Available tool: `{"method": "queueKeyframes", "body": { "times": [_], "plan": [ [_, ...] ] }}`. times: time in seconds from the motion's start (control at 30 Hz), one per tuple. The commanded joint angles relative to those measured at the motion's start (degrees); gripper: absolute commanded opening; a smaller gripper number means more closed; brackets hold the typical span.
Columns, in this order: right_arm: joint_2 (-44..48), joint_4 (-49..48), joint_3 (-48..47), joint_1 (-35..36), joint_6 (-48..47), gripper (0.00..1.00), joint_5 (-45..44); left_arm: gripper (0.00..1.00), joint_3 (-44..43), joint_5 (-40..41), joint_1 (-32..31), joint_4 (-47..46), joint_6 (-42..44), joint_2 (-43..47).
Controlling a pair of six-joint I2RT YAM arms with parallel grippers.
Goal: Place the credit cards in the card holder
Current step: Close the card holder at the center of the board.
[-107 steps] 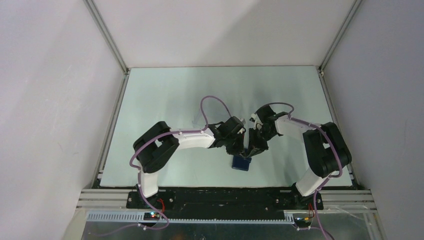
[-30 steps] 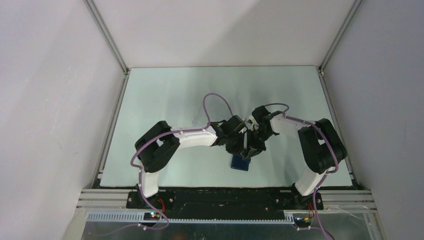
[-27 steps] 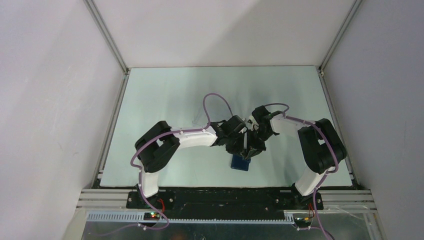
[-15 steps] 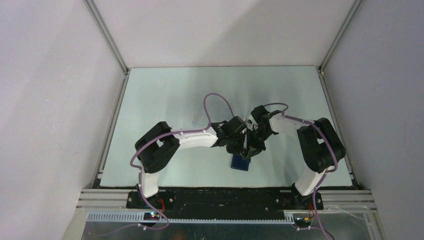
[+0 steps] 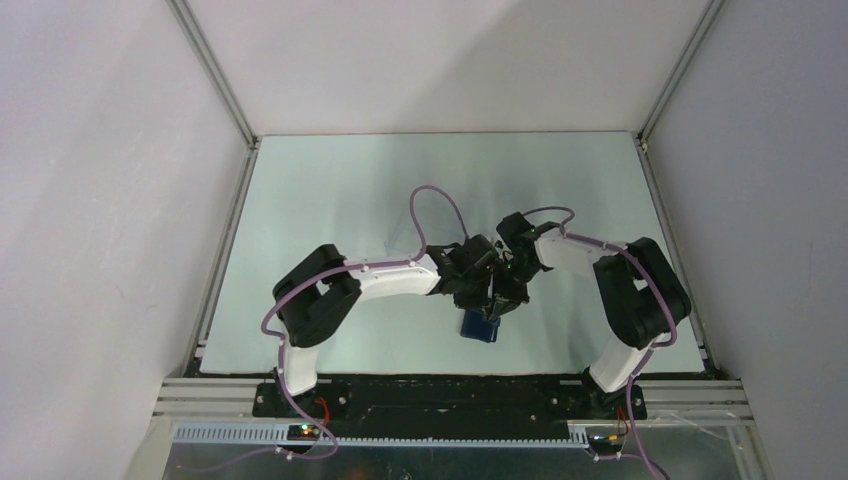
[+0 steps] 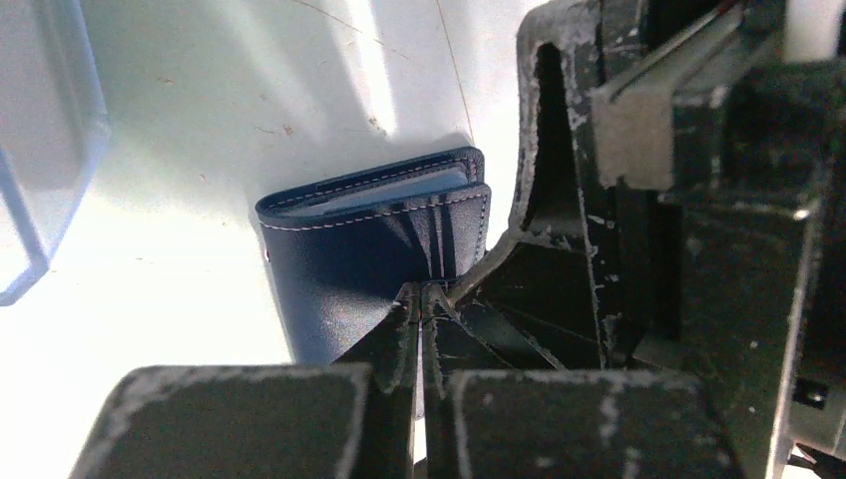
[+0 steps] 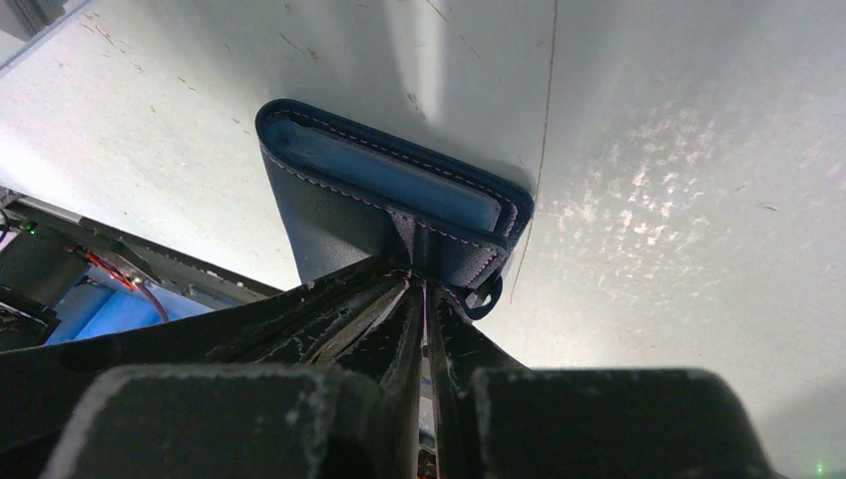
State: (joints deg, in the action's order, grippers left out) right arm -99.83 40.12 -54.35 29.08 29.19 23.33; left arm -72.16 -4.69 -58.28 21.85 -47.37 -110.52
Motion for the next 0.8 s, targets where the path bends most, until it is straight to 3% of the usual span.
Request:
{"method": "queueKeyframes", "body": {
  "times": [0.0, 0.23, 0.43, 0.5, 0.77],
  "plan": [
    [-9.91, -10.24, 10.01, 5.59, 1.02, 0.1, -12.49, 0.0, 1.98, 2.84, -1.7, 8.94, -0.25, -4.7],
    [-5.56, -10.5, 9.73, 5.49, 0.02, 0.11, -8.86, 0.04, 2.82, -1.9, -0.24, 2.32, -0.01, 0.99],
    [0.05, -8.77, 7.34, 5.5, -0.84, 0.13, -5.72, 0.3, 7.37, -3.61, 1.81, -4.69, -0.25, 9.38],
    [1.37, -8.14, 6.6, 5.43, -0.92, 0.14, -5.02, 0.34, 8.99, -4.33, 2.44, -6.02, -0.18, 11.63],
    [3.45, -7.47, 5.39, 4.84, -0.8, 0.15, -2.29, 0.38, 14.79, -10.62, 5.23, -11.61, -0.52, 13.48]
  ]
}}
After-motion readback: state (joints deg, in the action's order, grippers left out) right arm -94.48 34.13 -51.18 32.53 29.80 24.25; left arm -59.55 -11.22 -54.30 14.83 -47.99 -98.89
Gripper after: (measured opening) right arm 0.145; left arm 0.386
